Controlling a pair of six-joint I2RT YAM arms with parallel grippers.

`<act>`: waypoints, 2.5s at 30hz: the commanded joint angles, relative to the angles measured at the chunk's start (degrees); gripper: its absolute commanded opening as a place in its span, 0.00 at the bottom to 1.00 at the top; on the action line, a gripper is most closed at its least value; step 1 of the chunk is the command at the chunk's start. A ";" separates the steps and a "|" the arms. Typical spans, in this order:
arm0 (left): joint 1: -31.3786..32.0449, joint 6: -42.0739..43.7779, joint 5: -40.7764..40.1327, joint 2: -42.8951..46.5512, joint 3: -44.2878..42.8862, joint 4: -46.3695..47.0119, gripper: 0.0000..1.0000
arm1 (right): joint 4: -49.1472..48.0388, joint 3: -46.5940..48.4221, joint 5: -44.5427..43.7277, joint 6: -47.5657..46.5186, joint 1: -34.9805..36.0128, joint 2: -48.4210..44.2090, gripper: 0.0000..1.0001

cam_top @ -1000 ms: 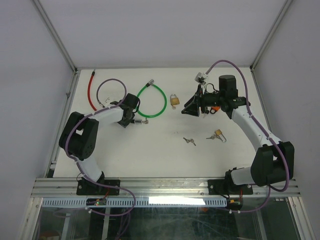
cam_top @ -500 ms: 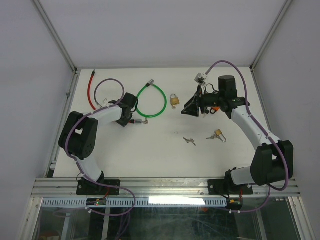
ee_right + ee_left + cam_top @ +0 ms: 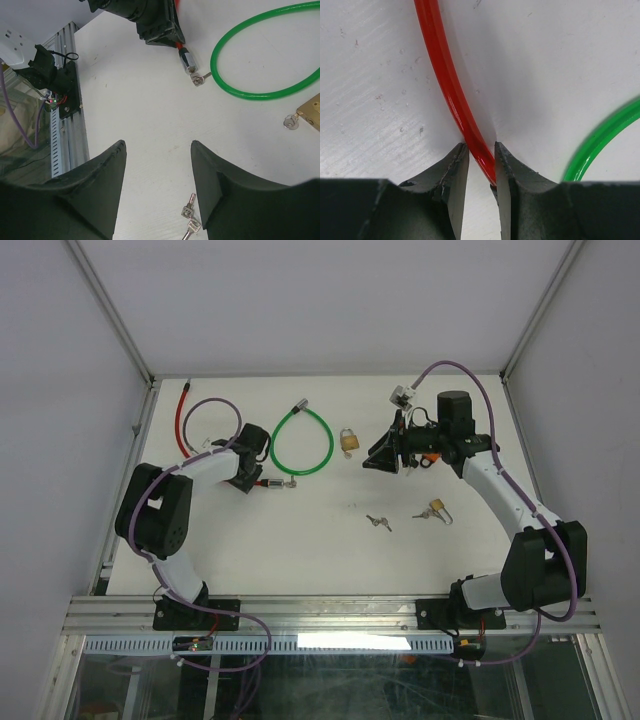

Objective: Lock with the key
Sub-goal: Pick up the lock from the center of the board.

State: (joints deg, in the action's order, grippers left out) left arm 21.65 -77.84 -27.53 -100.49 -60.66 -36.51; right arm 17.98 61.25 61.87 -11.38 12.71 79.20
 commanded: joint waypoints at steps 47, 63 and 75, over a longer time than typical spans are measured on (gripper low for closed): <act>4.56 10.56 -3.60 24.46 2.22 -2.51 0.00 | -3.34 -0.08 2.54 1.77 -0.41 -0.01 0.57; 12.50 15.69 -9.30 40.94 4.87 -0.40 0.00 | -5.21 -1.25 6.20 1.97 -0.32 -0.54 0.57; 16.92 21.63 -6.70 50.08 7.17 5.79 0.00 | -6.24 -2.02 7.74 1.91 -0.23 -0.54 0.57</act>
State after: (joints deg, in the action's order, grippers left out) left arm 37.23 -59.72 -34.39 -53.45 -53.89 -37.54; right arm 14.76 59.16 67.24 -9.93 12.60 79.46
